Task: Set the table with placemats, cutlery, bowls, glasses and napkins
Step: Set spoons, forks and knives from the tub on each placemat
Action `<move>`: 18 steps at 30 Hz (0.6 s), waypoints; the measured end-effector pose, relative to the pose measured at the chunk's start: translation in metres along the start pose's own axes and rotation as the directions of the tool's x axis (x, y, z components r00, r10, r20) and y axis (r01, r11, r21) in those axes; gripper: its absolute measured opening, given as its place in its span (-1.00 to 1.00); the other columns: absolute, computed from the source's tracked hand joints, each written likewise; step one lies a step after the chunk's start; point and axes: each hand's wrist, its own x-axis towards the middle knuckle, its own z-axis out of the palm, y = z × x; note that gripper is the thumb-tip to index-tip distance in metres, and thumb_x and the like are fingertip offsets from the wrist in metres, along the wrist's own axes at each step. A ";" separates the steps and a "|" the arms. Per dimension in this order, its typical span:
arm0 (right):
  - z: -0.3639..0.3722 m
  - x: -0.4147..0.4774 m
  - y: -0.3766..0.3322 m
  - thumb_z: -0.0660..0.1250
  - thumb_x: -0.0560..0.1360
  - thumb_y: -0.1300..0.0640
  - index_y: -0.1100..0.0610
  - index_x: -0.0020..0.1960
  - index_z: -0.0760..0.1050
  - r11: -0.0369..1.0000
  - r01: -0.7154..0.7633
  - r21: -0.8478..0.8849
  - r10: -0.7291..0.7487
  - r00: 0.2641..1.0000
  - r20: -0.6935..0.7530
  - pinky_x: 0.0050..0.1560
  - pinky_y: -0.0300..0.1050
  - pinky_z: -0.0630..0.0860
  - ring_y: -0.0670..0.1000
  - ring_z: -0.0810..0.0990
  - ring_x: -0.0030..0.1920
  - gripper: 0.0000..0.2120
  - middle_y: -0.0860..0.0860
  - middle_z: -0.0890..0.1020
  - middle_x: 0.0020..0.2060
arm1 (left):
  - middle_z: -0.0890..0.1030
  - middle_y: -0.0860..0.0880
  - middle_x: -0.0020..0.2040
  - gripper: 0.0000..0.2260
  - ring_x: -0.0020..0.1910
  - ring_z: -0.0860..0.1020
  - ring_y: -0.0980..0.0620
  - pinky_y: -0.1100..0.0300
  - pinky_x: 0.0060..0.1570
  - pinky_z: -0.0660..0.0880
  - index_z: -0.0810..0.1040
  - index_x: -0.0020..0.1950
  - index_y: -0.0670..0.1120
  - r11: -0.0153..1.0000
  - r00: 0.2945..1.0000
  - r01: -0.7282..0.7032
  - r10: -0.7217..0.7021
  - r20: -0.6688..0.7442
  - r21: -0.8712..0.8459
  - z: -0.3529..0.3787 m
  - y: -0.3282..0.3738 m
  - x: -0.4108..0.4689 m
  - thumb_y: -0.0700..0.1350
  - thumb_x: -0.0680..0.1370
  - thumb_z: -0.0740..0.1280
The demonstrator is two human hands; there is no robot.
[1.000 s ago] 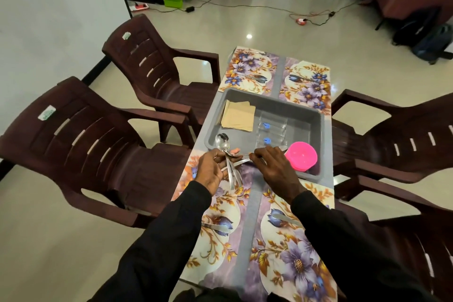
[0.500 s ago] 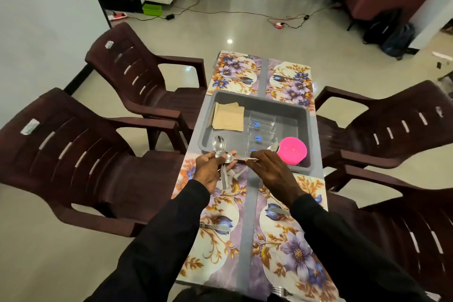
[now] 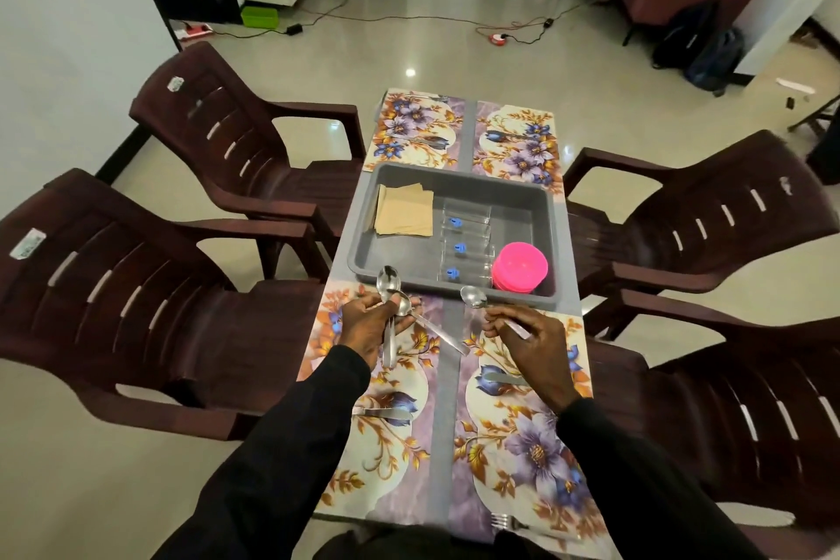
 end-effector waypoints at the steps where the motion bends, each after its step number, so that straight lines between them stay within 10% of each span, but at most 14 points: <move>1: -0.005 -0.003 0.002 0.41 0.53 0.37 0.19 0.07 0.69 0.986 -0.101 0.131 0.096 0.994 0.043 0.09 -0.03 0.64 0.04 0.73 -0.03 -0.82 0.05 0.75 -0.06 | 0.67 -0.35 0.11 -0.82 0.11 0.68 -0.30 0.05 -0.03 0.70 0.56 0.20 -0.39 1.000 1.000 -0.001 0.001 -0.009 0.013 0.002 -0.005 0.001 -0.35 0.62 0.35; 7: -0.024 -0.021 0.013 0.51 0.43 -0.14 0.24 0.02 0.70 0.863 -0.305 0.403 0.283 0.952 0.115 -0.02 -0.04 0.66 0.18 0.73 -0.12 -0.57 0.20 0.74 -0.14 | 0.73 -0.24 -0.07 -0.81 -0.06 0.73 -0.19 0.03 0.00 0.69 0.55 0.19 -0.39 0.999 1.000 0.011 -0.010 -0.006 0.047 0.028 -0.040 -0.016 -0.33 0.60 0.38; 12: -0.030 -0.033 0.024 0.47 0.51 0.25 0.24 0.00 0.69 0.774 -0.439 0.455 0.409 0.897 0.170 -0.05 0.01 0.67 0.20 0.73 -0.14 -0.91 0.20 0.74 -0.16 | 0.73 -0.23 -0.15 -0.93 -0.18 0.75 -0.11 0.13 -0.18 0.68 0.55 0.07 -0.37 1.000 0.998 0.012 -0.013 0.067 0.021 0.058 -0.068 -0.042 -0.38 0.62 0.32; 18: -0.053 -0.043 0.051 0.42 0.52 0.38 0.22 0.15 0.64 0.742 -0.559 0.370 0.469 0.827 0.309 -0.10 -0.13 0.65 0.09 0.73 -0.09 -0.78 0.20 0.74 -0.09 | 0.68 -0.24 -0.17 -0.94 -0.29 0.72 -0.06 0.17 -0.24 0.66 0.58 -0.02 -0.36 0.998 1.000 -0.008 0.008 -0.006 0.056 0.073 -0.102 -0.056 -0.37 0.61 0.34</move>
